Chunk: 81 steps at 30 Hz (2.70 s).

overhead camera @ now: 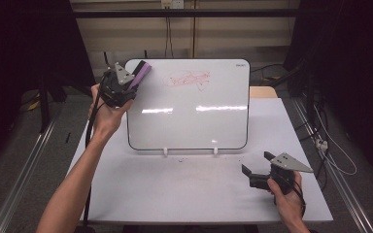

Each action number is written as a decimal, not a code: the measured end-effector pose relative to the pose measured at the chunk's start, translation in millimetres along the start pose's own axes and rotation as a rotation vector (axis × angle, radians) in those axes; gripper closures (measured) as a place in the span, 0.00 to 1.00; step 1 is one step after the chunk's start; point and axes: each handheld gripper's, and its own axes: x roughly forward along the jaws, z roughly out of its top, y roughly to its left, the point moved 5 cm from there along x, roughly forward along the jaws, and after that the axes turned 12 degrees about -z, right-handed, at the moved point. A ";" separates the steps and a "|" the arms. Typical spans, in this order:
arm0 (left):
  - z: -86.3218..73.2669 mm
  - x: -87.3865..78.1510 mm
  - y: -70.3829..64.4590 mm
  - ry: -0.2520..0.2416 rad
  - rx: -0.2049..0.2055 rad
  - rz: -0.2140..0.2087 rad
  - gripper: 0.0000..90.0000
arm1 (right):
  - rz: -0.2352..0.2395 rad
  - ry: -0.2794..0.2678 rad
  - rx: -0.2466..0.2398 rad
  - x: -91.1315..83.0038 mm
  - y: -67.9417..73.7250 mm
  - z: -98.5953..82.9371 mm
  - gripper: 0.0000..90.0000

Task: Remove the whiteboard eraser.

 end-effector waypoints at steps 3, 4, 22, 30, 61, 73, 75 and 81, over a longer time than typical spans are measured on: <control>-1.3 -0.2 -0.6 -0.010 -0.008 0.003 0.71 | 0.001 0.000 0.003 0.1 0.2 0.0 0.05; -1.6 -0.3 -0.6 -0.011 -0.010 0.002 0.71 | -0.001 0.001 0.000 0.3 -0.3 -0.2 0.05; -7.6 -15.5 -4.6 -0.085 -0.049 -0.030 0.71 | -0.003 0.001 0.002 1.1 0.3 -0.1 0.05; -10.6 -29.0 -9.2 -0.140 -0.066 -0.038 0.71 | -0.004 -0.006 0.005 0.0 0.6 0.2 0.05; -39.5 -44.7 -56.6 -0.253 -0.155 -0.160 0.71 | 0.000 -0.027 0.039 3.9 4.3 0.8 0.05; -45.6 -54.2 -83.0 -0.287 -0.178 -0.213 0.71 | 0.016 -0.049 0.050 7.7 8.8 4.2 0.05; -46.2 -55.2 -89.9 -0.290 -0.173 -0.229 0.71 | 0.014 -0.048 0.047 7.7 8.8 4.1 0.05; -51.8 -56.1 -107.9 -0.302 -0.186 -0.267 0.71 | 0.022 -0.052 0.041 7.7 11.0 4.8 0.05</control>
